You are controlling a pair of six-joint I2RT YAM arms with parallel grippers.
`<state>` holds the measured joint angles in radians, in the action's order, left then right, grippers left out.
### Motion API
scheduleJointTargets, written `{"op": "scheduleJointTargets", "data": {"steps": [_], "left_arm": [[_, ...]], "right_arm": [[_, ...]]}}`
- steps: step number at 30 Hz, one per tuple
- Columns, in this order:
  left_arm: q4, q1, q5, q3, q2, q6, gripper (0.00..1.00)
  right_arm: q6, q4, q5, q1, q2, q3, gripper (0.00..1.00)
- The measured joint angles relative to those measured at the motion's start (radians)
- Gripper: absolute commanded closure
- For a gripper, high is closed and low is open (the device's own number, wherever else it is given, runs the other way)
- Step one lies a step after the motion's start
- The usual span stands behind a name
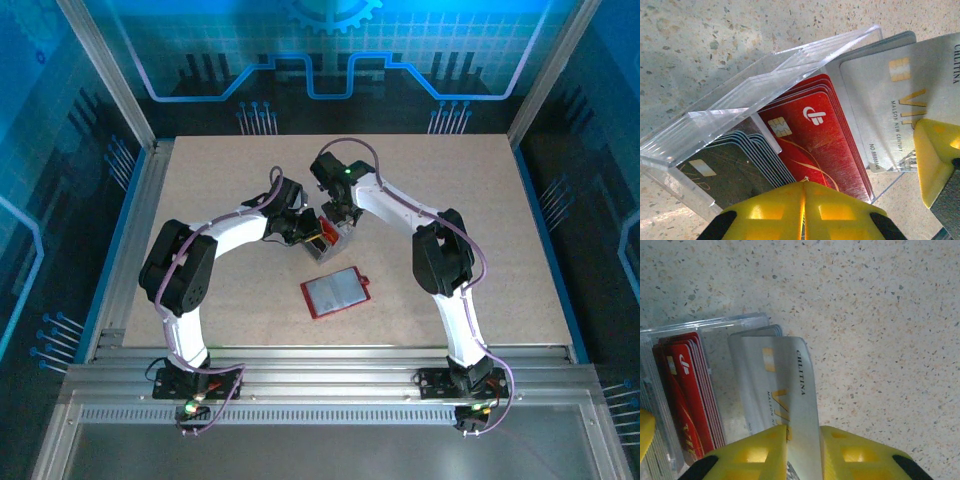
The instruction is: Put the credit cards into the card holder
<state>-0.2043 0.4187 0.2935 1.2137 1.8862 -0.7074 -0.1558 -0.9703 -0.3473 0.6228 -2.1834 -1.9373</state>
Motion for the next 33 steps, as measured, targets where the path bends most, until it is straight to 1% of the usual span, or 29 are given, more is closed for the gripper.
{"op": "scheduleJointTargets", "data": {"steps": [6, 13, 21, 26, 33], "left_arm": [[0.0, 0.0, 0.0, 0.0, 0.0, 0.0, 0.89], [0.0, -0.001, 0.001, 0.0, 0.0, 0.0, 0.89], [0.0, -0.001, 0.001, 0.0, 0.0, 0.0, 0.89], [-0.001, -0.003, 0.008, 0.0, 0.0, 0.002, 0.89], [-0.037, -0.021, 0.035, 0.016, 0.0, 0.012, 0.88]], "right_arm": [[0.001, -0.011, 0.004, 0.007, 0.006, -0.003, 0.84], [0.001, -0.032, 0.046, 0.014, 0.013, -0.02, 0.89], [0.001, -0.052, 0.095, 0.017, 0.02, -0.023, 1.0], [0.0, -0.058, 0.132, 0.016, 0.024, -0.032, 1.0], [-0.01, -0.058, 0.228, -0.009, 0.078, -0.032, 1.0]]}}
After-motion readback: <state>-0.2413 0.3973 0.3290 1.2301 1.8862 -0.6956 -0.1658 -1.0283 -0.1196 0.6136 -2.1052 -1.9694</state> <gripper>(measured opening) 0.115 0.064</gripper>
